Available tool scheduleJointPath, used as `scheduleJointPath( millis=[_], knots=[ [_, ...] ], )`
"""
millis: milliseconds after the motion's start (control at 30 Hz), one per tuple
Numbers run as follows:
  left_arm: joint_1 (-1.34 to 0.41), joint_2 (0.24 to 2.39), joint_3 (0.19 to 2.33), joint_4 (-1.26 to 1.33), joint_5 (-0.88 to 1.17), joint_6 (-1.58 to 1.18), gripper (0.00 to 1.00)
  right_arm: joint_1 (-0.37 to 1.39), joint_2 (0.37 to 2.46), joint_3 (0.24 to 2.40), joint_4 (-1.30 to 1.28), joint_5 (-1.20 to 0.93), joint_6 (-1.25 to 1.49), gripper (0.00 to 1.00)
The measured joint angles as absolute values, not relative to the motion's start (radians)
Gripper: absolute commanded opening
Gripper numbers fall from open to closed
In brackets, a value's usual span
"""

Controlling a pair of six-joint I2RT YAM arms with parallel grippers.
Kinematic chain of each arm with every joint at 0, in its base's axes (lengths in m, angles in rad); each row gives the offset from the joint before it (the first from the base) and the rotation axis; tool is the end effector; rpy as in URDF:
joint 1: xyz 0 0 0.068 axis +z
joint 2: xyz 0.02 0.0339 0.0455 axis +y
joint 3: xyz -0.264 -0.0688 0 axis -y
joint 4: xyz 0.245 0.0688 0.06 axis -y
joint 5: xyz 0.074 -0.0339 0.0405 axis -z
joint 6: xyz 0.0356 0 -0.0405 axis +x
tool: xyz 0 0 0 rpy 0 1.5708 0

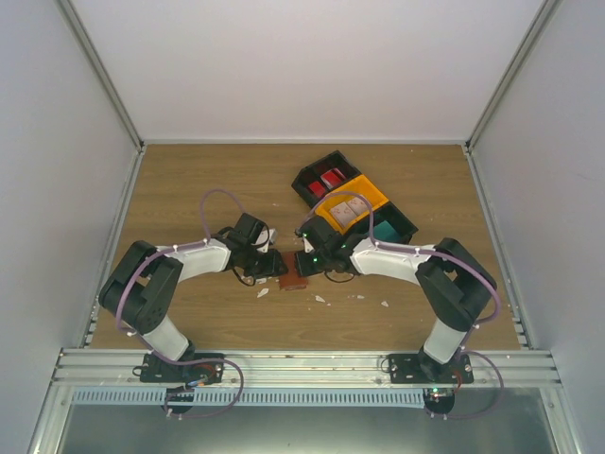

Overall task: Put the credit cards into the card holder
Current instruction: Close the card holder at the center of the board.

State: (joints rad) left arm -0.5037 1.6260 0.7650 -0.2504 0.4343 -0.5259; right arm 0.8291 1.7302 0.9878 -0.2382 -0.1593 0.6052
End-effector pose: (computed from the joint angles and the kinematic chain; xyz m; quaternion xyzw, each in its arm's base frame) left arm 0.2440 -0.1516 0.1351 0.0385 0.9514 -0.2921 0.0902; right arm 0.2280 0.2573 0.1620 -0.1295 0.9452 0.2479 0.1685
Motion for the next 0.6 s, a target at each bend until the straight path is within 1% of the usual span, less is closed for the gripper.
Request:
scheduleJointPath(
  millis=[367, 600],
  knots=[
    [-0.503, 1.632, 0.765, -0.243, 0.438, -0.526, 0.34, 0.827, 1.742, 0.988, -0.210, -0.179, 0.605, 0.00],
    [-0.503, 1.636, 0.765, -0.230, 0.441, -0.526, 0.34, 0.827, 1.749, 1.013, -0.255, -0.162, 0.599, 0.01]
  ],
)
